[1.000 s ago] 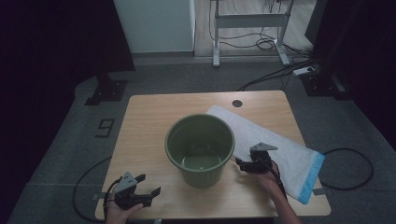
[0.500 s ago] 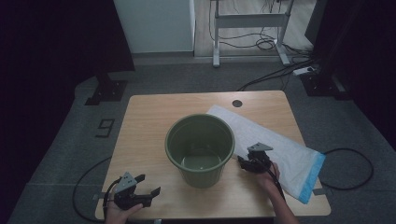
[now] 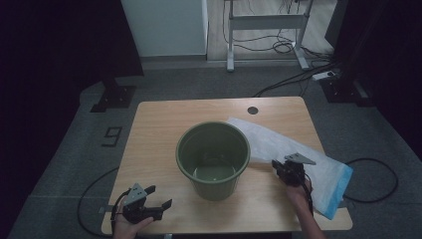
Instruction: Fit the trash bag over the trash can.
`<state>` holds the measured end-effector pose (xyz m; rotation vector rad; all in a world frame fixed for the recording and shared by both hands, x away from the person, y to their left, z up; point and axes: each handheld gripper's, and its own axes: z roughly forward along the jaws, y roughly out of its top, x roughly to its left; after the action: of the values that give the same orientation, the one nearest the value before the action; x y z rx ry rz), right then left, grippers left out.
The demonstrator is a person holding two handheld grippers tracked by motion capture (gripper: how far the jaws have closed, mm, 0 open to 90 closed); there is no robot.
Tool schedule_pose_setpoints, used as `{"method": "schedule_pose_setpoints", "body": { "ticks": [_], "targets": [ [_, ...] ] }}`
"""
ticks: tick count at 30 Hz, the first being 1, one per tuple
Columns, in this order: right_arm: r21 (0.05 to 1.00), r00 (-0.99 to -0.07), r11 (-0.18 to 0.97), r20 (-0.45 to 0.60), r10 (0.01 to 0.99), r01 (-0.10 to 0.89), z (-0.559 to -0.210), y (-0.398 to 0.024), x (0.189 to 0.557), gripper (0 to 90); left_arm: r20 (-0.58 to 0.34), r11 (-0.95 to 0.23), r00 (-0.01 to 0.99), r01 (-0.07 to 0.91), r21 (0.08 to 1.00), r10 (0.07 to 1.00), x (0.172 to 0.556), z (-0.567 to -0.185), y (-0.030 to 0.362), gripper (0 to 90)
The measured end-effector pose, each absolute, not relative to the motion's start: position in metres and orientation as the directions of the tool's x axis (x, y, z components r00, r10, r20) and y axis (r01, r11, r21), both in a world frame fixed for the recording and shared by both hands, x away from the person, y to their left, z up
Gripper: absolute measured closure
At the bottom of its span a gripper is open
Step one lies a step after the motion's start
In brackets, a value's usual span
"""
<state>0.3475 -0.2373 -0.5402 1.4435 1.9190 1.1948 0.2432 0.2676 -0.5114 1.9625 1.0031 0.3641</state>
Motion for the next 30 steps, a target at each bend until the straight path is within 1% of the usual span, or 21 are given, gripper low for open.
{"method": "schedule_pose_setpoints", "body": {
  "ticks": [4,7,14,15,18,19,20,24,30],
  "targets": [
    [0.868,-0.35,0.05,0.146,0.926,0.493,-0.529,-0.243,0.342,88.7,-0.119,-0.293,0.633,0.506,0.811,0.765,0.243,-0.511,0.266,13.7],
    [0.893,-0.353,0.014,0.164,0.921,0.45,-0.514,-0.25,0.336,88.8,-0.119,-0.292,0.634,0.504,0.813,0.764,0.243,-0.511,0.265,13.7],
    [0.92,-0.352,-0.042,0.191,0.917,0.391,-0.491,-0.258,0.329,88.8,-0.118,-0.287,0.629,0.503,0.815,0.768,0.243,-0.511,0.266,13.8],
    [0.931,-0.358,-0.047,0.186,0.915,0.362,-0.479,-0.26,0.325,88.8,-0.119,-0.285,0.627,0.505,0.815,0.77,0.244,-0.511,0.266,13.8],
    [0.944,-0.368,-0.056,0.18,0.912,0.325,-0.463,-0.263,0.319,88.8,-0.12,-0.284,0.627,0.504,0.816,0.77,0.243,-0.511,0.266,13.8],
    [0.944,-0.368,-0.056,0.18,0.912,0.325,-0.463,-0.263,0.319,88.8,-0.12,-0.284,0.627,0.504,0.816,0.77,0.243,-0.511,0.266,13.8],
    [0.952,-0.375,-0.06,0.176,0.91,0.302,-0.453,-0.264,0.316,88.8,-0.117,-0.285,0.626,0.503,0.816,0.771,0.244,-0.51,0.265,13.8],
    [0.959,-0.392,-0.078,0.184,0.901,0.272,-0.44,-0.266,0.309,88.8,-0.116,-0.284,0.624,0.503,0.817,0.772,0.243,-0.51,0.265,13.8],
    [0.967,-0.406,-0.085,0.18,0.896,0.24,-0.431,-0.264,0.303,88.9,-0.118,-0.279,0.62,0.505,0.816,0.776,0.244,-0.511,0.266,13.9]
  ]
}}
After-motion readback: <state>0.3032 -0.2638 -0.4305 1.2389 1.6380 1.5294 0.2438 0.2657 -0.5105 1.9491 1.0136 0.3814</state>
